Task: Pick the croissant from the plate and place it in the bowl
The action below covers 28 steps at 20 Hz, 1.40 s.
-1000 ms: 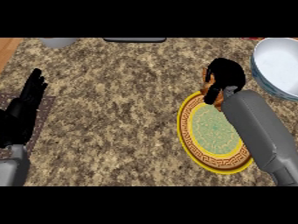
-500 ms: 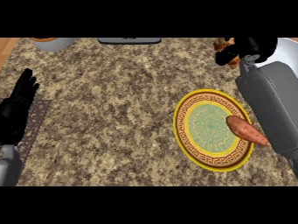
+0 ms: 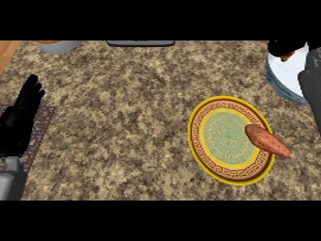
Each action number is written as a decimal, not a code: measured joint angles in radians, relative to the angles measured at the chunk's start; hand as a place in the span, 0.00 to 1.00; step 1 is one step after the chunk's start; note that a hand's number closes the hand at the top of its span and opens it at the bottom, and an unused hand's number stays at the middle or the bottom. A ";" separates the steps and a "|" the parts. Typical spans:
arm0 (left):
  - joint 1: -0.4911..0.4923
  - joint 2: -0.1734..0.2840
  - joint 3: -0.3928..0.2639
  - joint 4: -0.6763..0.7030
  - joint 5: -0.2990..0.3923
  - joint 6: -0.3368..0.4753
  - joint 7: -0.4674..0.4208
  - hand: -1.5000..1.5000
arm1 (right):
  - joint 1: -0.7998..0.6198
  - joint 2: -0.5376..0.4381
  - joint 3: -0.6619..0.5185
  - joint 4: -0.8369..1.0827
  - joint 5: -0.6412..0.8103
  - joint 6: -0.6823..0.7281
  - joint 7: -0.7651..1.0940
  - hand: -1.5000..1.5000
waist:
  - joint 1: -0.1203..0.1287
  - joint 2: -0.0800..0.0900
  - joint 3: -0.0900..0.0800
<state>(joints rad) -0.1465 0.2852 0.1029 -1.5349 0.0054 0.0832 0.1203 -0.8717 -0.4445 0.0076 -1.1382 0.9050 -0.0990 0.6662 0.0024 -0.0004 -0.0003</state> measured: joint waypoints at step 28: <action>-0.041 -0.030 -0.012 -0.011 -0.018 -0.022 0.011 0.50 | -0.076 -0.262 -0.320 0.910 -0.141 -0.074 -0.613 0.00 | 0.053 0.026 0.004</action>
<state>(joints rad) -0.1879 0.2548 0.0911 -1.5457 -0.0125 0.0613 0.1315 -0.9475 -0.7065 -0.3122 -0.2280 0.7642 -0.1726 0.0534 0.0553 0.0252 0.0039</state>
